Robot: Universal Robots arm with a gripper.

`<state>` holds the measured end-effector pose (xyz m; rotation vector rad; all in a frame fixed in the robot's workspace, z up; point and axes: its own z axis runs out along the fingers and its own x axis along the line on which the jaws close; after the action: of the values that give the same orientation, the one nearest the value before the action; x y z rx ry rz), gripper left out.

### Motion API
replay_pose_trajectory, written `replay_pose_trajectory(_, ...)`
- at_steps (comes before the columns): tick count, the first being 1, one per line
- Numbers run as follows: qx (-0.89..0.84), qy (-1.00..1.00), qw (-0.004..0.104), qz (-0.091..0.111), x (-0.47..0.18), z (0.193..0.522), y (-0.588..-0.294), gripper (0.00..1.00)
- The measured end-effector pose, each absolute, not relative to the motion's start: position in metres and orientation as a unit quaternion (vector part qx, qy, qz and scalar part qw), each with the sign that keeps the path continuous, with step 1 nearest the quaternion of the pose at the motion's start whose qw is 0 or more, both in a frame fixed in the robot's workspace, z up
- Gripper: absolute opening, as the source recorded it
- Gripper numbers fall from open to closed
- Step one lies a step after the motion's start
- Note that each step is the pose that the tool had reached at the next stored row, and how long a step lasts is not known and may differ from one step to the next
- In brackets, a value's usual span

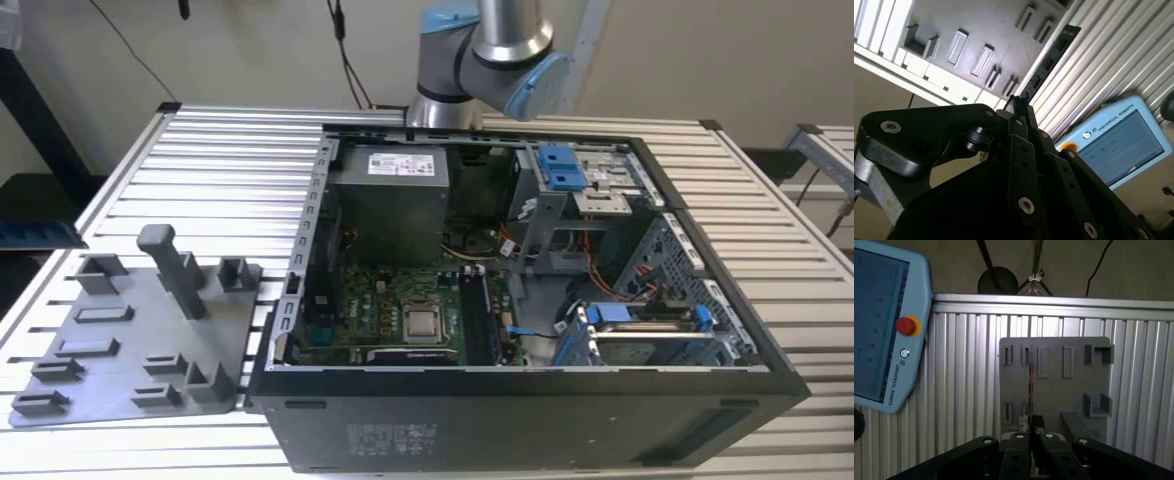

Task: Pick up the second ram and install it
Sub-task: 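Pick up the second ram and move it above second insertion slot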

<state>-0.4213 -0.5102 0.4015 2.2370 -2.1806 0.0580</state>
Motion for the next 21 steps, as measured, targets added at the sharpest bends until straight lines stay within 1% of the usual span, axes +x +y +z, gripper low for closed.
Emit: replay_pose_trajectory(21,0.716,-0.698,0.009,0.019,-0.421,0.434,-0.51,0.14)
